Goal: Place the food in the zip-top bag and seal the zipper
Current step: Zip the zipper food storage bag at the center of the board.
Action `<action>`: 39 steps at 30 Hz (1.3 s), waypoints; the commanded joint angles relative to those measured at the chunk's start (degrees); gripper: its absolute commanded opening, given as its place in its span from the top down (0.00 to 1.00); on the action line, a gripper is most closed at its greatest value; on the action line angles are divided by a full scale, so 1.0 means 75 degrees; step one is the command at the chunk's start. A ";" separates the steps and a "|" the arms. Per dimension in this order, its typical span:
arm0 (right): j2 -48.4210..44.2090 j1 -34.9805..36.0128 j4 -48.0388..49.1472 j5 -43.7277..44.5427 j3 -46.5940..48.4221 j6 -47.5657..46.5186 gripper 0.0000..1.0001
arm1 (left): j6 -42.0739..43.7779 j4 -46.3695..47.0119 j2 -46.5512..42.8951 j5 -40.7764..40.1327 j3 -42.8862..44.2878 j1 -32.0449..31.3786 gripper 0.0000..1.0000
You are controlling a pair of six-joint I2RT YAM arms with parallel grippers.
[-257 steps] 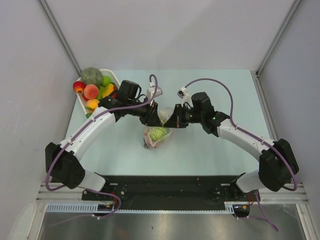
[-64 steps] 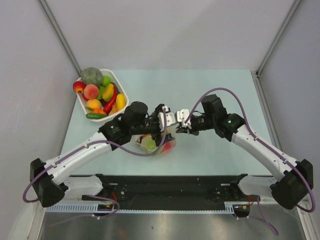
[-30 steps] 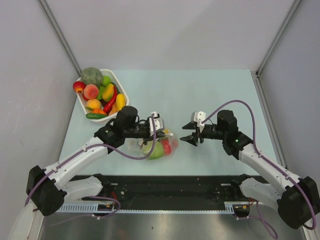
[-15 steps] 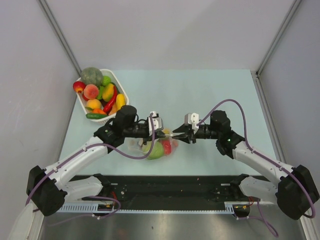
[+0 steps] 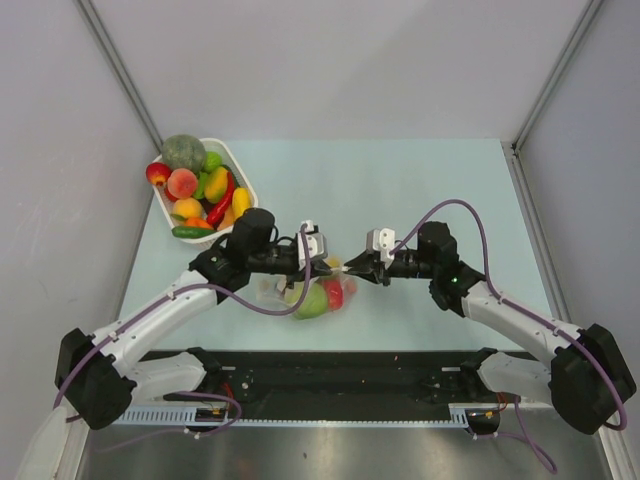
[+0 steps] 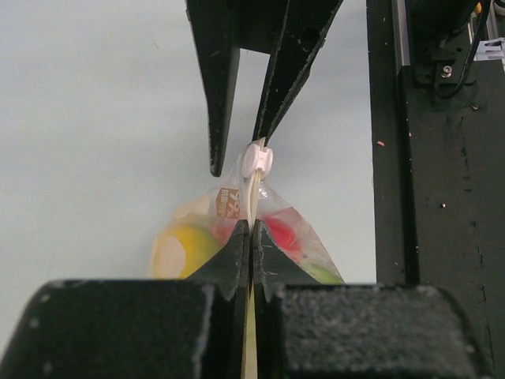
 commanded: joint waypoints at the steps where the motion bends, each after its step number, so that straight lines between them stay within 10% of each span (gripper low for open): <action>1: -0.0102 0.0140 0.0477 -0.0032 0.0117 -0.0086 0.92 | -0.0059 0.0053 0.0102 0.0270 0.0443 0.0062 1.00; 5: -0.0184 0.0140 0.0453 0.0062 0.0083 -0.0086 1.00 | -0.0188 0.0123 0.0114 -0.0046 0.0596 0.0062 0.95; 9: -0.0231 0.0140 0.0511 0.0051 0.0047 -0.0004 1.00 | -0.0177 0.0497 -0.0062 -0.0549 0.0678 -0.0125 0.54; 15: -0.0173 0.0152 0.0617 0.0132 0.0094 0.0101 1.00 | 0.0550 0.0463 0.0090 -0.1230 0.0795 -0.0770 0.39; 20: -0.0173 0.0152 0.0711 0.0250 0.0094 0.0277 1.00 | 0.0585 0.0369 0.0476 -0.1230 0.1088 -0.0910 0.45; 29: -0.0325 0.0012 0.0839 0.0460 0.0153 0.0593 1.00 | 0.0878 -0.0052 0.0455 -0.1382 0.1100 -0.0911 0.95; 39: -0.0430 -0.0703 0.1109 0.0449 0.0106 0.1625 1.00 | 0.1124 -0.1012 0.0266 -0.1640 0.1006 -0.0537 0.99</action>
